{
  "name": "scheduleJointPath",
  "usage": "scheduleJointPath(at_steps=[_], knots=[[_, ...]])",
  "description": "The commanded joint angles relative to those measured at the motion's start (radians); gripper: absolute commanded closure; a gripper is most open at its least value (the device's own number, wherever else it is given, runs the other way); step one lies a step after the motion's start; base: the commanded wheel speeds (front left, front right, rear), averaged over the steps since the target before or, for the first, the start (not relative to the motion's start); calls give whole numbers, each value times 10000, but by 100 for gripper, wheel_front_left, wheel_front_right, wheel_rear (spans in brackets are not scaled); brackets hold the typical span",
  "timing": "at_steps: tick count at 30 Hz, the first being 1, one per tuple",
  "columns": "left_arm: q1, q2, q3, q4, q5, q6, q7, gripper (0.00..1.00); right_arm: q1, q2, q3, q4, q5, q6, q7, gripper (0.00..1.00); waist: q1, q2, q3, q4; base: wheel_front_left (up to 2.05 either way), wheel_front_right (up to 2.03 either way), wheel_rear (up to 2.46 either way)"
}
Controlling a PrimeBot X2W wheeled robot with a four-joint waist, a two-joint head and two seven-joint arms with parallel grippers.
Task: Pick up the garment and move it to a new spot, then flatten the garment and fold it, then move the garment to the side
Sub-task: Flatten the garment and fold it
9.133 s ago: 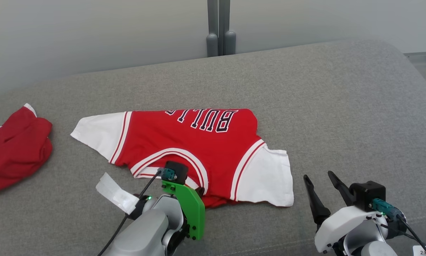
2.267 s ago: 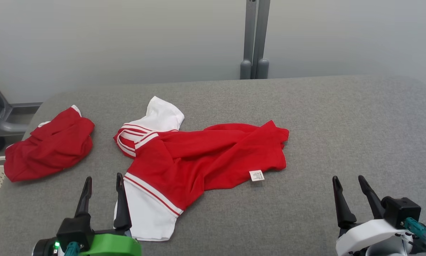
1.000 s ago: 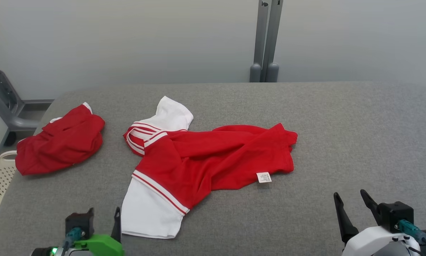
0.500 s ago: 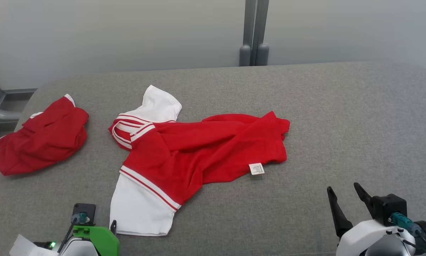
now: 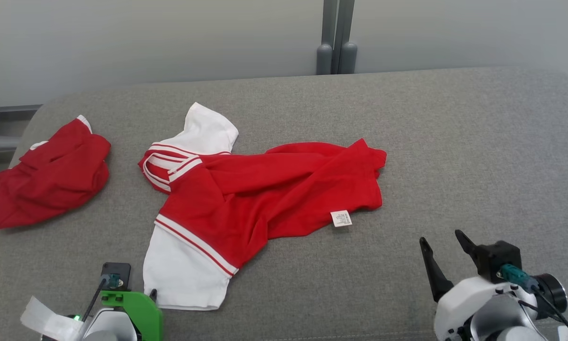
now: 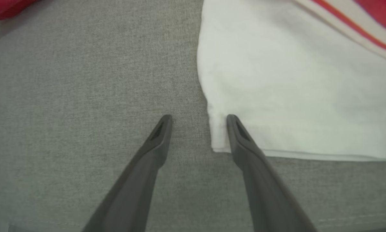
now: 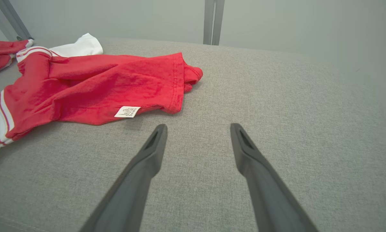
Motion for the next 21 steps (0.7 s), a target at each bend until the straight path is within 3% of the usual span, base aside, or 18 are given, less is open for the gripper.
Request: scheduleJointPath(at_steps=[1, 2, 4, 12, 21], knots=[[-120, -33, -22, 87, -35, -14, -27, 51, -146, -38, 39, 51, -112, 0, 65, 0, 0, 0, 71, -23, 0, 0, 0], [-170, -58, -43, 204, -53, -53, -23, 62, -326, -38, 100, 148, -110, 0, 221, 0, 0, 0, 111, -30, 0, 0, 0], [-307, -151, -80, 370, -96, -101, -89, 100, -831, -41, 168, 390, -215, 0, 551, 0, 0, 0, 199, -42, 0, 0, 0], [-836, -482, -290, 941, -86, -322, -390, 100, -2717, -40, 225, 2366, -245, -2, 1966, 0, 0, 0, 462, 161, 0, 0, 0], [-1308, -688, -483, 1385, -31, -367, -768, 100, -4353, -37, 331, 4859, -610, 0, 1741, 0, 0, 0, 754, 456, 0, 0, 0]])
